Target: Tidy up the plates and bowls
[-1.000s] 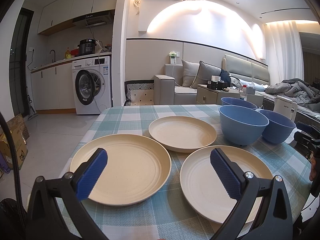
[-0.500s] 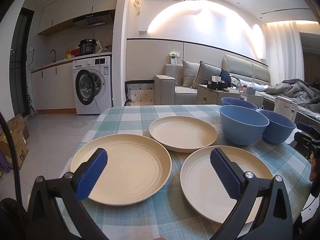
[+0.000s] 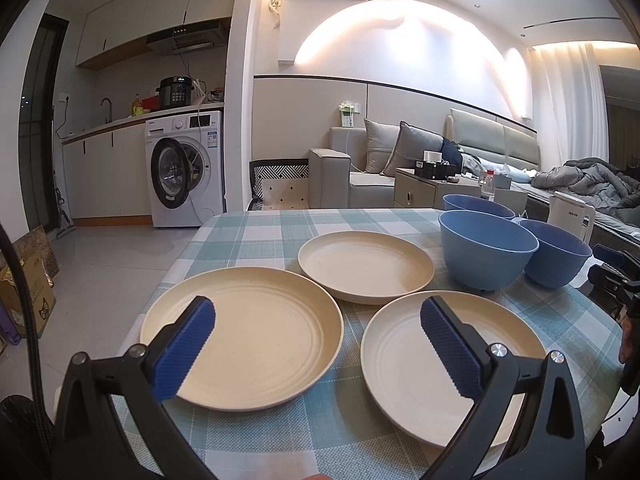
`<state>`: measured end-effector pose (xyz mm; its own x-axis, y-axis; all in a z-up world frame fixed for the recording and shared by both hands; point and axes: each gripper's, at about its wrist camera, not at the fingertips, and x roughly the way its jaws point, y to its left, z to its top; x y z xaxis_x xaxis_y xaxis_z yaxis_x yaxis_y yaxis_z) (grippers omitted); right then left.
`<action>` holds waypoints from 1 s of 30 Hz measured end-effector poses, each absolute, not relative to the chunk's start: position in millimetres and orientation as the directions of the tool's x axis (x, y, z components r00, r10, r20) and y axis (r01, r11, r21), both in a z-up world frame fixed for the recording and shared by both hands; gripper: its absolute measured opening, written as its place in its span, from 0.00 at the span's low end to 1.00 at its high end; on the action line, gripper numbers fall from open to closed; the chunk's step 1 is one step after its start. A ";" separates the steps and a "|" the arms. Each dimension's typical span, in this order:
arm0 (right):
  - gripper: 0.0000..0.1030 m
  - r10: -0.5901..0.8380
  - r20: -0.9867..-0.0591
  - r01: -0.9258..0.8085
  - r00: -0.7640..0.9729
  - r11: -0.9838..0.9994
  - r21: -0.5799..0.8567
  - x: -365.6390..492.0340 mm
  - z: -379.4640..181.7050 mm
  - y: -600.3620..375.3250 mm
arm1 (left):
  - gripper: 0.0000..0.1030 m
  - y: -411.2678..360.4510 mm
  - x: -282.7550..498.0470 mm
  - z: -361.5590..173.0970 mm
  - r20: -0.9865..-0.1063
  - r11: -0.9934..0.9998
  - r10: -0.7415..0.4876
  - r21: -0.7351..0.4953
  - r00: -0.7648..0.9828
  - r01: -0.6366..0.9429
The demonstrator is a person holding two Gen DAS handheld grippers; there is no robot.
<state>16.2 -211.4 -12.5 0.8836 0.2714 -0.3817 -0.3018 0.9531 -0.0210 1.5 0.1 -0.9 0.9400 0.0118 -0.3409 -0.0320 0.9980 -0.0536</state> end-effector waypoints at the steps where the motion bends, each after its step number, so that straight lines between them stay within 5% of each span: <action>1: 1.00 0.271 -0.382 -0.301 0.884 0.953 -0.021 16.2 -12.5 -211.3 | 1.00 0.1 1.3 -1.0 -0.340 0.998 0.011 -0.054 0.940 -0.031; 30: 1.00 0.242 -0.425 -0.294 0.872 0.954 -0.061 17.4 -13.3 -211.7 | 1.00 0.0 6.4 -1.8 -0.364 0.998 0.007 -0.057 0.931 -0.030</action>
<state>17.4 -211.7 -13.3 0.8724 0.2421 -0.4246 -0.2942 0.9538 -0.0606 6.4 0.0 -1.8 0.9312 0.0074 -0.3645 -0.0303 0.9979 -0.0570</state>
